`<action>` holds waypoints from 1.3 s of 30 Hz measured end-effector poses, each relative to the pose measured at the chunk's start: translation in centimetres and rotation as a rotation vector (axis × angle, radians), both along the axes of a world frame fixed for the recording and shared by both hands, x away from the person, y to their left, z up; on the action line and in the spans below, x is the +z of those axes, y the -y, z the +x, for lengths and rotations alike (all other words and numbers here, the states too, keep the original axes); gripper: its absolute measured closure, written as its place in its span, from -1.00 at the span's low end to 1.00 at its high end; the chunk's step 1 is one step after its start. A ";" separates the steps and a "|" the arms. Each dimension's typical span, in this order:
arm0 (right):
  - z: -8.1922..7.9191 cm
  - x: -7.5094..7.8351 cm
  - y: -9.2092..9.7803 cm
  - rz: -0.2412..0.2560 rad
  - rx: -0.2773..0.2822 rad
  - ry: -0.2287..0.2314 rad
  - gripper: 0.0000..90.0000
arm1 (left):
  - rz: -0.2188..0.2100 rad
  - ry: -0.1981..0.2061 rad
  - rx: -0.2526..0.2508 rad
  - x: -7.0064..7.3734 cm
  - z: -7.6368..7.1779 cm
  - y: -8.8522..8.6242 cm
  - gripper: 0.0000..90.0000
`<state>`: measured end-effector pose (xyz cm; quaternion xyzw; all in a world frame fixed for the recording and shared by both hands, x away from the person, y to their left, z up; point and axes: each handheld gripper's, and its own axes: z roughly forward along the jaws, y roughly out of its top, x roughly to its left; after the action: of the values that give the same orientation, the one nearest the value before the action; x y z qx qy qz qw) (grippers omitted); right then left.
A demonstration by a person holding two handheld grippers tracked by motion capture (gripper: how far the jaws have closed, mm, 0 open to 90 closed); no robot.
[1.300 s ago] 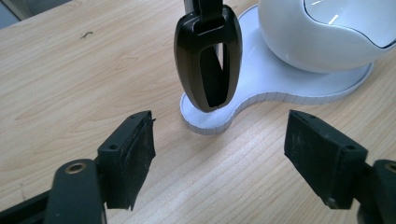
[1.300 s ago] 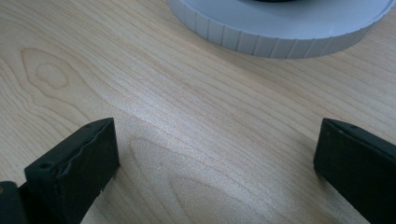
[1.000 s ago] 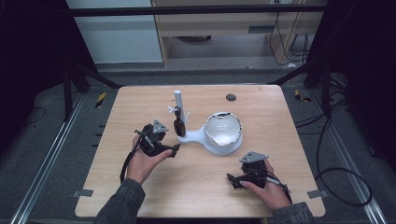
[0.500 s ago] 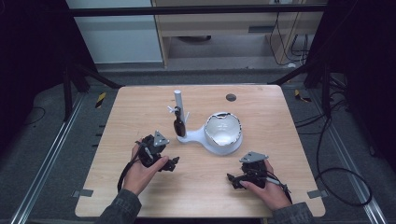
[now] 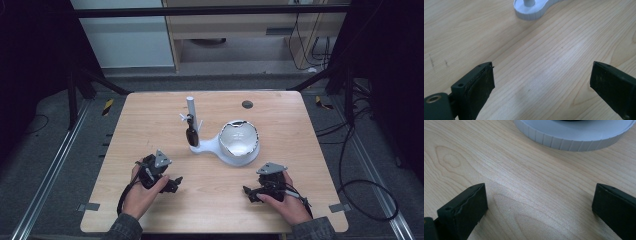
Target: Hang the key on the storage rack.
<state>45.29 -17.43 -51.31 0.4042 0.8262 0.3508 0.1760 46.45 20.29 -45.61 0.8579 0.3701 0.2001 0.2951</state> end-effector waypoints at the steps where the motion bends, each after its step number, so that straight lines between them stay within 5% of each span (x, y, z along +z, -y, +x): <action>1: 0.0 0.0 0.0 0.000 0.000 0.000 -0.99 | 0.003 0.000 0.005 -0.2 0.0 -0.2 -0.88; 13: 0.0 0.0 0.0 0.000 0.000 0.000 -0.99 | -0.013 -0.019 0.074 -2.2 -0.9 -3.9 -0.88; 28: 0.0 0.0 0.0 0.000 -0.001 0.000 -0.99 | -0.041 -0.019 0.192 -3.5 -0.2 -8.3 -0.88; 39: 0.0 0.0 0.0 0.000 0.000 0.000 -0.99 | -0.091 -0.022 0.209 -4.7 0.4 -8.9 -0.91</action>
<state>45.29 -17.42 -51.31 0.4043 0.8260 0.3510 0.1760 46.86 29.19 -50.34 0.8024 0.4695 0.2034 0.3072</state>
